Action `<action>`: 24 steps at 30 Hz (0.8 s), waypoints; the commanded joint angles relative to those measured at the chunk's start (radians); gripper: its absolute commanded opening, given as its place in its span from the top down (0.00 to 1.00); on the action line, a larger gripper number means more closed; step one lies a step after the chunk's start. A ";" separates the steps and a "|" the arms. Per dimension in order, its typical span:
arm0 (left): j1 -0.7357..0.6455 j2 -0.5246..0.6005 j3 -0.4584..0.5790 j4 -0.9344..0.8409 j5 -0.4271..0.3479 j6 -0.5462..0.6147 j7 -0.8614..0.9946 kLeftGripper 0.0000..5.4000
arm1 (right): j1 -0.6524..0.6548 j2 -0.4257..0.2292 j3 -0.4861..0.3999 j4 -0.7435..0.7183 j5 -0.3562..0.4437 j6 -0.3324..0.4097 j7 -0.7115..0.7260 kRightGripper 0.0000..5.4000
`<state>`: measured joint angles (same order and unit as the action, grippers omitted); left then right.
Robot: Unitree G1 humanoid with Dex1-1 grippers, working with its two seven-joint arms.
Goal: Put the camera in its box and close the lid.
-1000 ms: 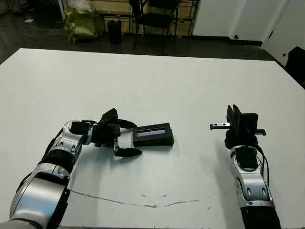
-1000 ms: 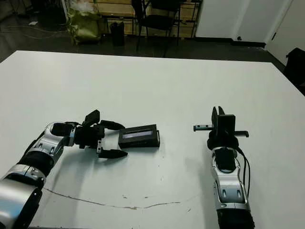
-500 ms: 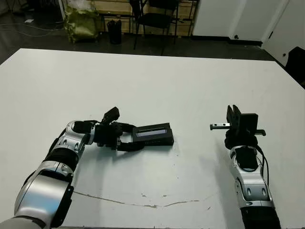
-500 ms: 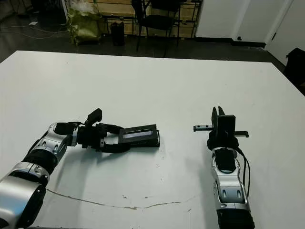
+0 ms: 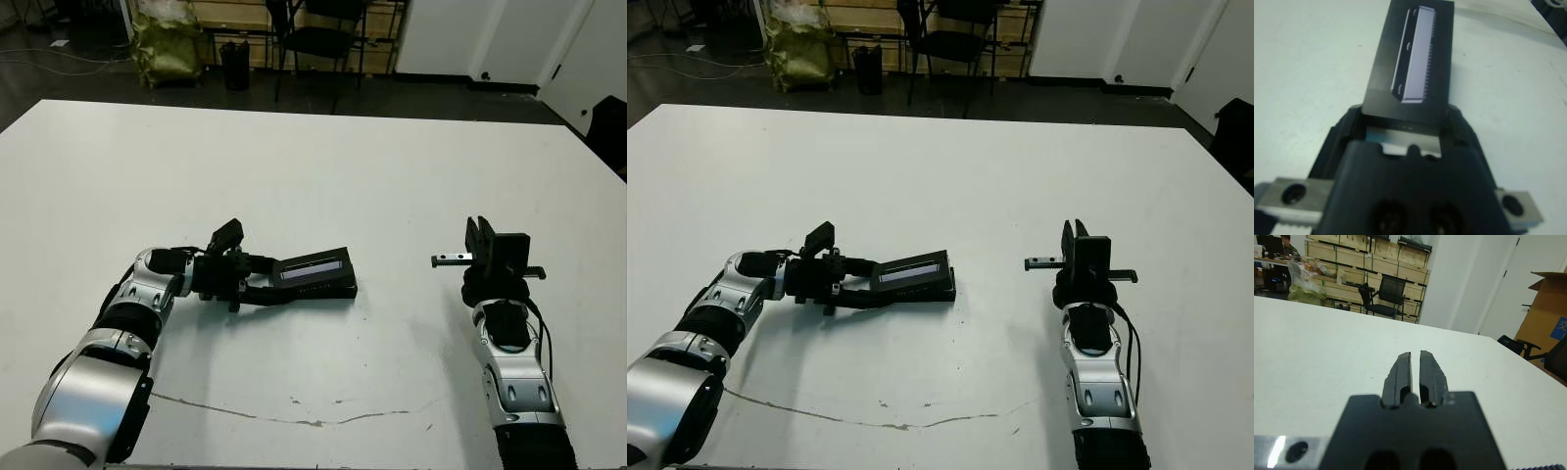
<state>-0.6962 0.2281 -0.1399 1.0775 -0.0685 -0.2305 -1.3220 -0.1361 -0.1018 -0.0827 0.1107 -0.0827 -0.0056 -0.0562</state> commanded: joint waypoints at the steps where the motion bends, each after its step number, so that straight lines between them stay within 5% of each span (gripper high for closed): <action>1: 0.007 0.000 0.002 0.016 0.011 0.008 -0.002 0.55 | 0.007 -0.014 -0.001 0.021 -0.006 -0.018 0.000 1.00; 24: -0.125 0.059 0.043 -0.229 -0.087 0.331 -0.114 0.55 | 0.025 -0.008 0.011 -0.032 -0.031 0.037 -0.009 1.00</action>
<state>-0.8088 0.2727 -0.0880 0.8662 -0.1587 0.0820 -1.4296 -0.1257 -0.1035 -0.0683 0.0801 -0.1123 0.0028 -0.0634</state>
